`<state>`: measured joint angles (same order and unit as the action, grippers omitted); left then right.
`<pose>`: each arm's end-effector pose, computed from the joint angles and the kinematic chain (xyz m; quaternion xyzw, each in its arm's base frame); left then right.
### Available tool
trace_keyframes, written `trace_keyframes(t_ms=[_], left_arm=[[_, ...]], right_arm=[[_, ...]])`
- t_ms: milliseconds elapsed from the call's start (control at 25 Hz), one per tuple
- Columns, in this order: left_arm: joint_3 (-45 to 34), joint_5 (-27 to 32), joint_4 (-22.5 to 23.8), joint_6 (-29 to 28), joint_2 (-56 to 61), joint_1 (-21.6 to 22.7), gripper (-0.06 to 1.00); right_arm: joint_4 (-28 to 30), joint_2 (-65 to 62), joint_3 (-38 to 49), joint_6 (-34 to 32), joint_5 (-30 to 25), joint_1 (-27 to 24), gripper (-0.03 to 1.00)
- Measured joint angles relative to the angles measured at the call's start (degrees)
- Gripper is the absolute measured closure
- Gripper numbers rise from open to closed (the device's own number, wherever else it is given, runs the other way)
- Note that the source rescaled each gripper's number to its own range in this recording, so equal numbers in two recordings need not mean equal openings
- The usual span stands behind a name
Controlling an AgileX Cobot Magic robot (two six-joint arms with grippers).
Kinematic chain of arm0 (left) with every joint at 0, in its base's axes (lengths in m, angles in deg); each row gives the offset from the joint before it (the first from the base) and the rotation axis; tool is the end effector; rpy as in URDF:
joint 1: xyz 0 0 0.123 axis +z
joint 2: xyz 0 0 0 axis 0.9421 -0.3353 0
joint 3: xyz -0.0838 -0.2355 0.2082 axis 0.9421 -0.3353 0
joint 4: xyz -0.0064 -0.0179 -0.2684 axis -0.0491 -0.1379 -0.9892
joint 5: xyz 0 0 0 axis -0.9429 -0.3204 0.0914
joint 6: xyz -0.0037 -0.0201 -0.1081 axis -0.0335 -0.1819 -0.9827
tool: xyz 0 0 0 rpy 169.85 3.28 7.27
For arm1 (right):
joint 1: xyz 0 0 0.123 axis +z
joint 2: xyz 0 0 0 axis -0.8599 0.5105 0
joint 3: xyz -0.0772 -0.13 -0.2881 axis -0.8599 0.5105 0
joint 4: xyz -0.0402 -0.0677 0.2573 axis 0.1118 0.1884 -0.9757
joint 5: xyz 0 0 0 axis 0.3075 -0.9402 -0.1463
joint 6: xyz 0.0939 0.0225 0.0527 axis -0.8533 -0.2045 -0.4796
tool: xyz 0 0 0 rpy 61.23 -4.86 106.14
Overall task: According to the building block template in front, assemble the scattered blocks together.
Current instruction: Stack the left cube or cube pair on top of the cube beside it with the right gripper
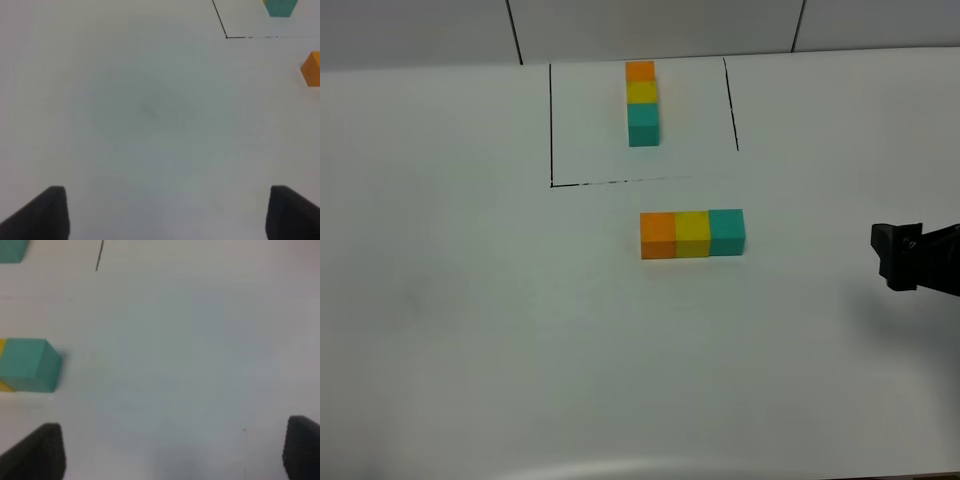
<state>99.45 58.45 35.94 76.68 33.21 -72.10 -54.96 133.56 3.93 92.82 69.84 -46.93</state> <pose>-0.0150 -0.0041 0.2784 0.0011 0.8520 -0.0391 0.5221 0.2118 0.0468 0.2308 -0.0485 0.8875 0.0750 0.4520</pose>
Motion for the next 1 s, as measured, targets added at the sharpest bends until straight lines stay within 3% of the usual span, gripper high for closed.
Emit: trace_keyframes(t_ms=[280, 480, 640, 760, 1000], left_arm=[[0.00, 0.00, 0.00, 0.00, 0.00, 0.00, 0.27], [0.00, 0.00, 0.00, 0.00, 0.00, 0.00, 0.27], [0.00, 0.00, 0.00, 0.00, 0.00, 0.00, 0.27], [0.00, 0.00, 0.00, 0.00, 0.00, 0.00, 0.27], [0.00, 0.00, 0.00, 0.00, 0.00, 0.00, 0.27]], right_arm=[[2.43, 5.16, -2.67, 3.74, -2.32, 0.00, 0.20], [7.43, 14.37, -15.01, 14.54, -15.67, 2.80, 0.20], [11.35, 23.48, -26.52, 23.23, -23.66, 8.31, 0.20], [12.49, 30.83, -35.38, 31.23, -29.06, 12.38, 0.20], [13.07, 46.47, -54.32, 44.74, -45.37, 18.21, 0.20]])
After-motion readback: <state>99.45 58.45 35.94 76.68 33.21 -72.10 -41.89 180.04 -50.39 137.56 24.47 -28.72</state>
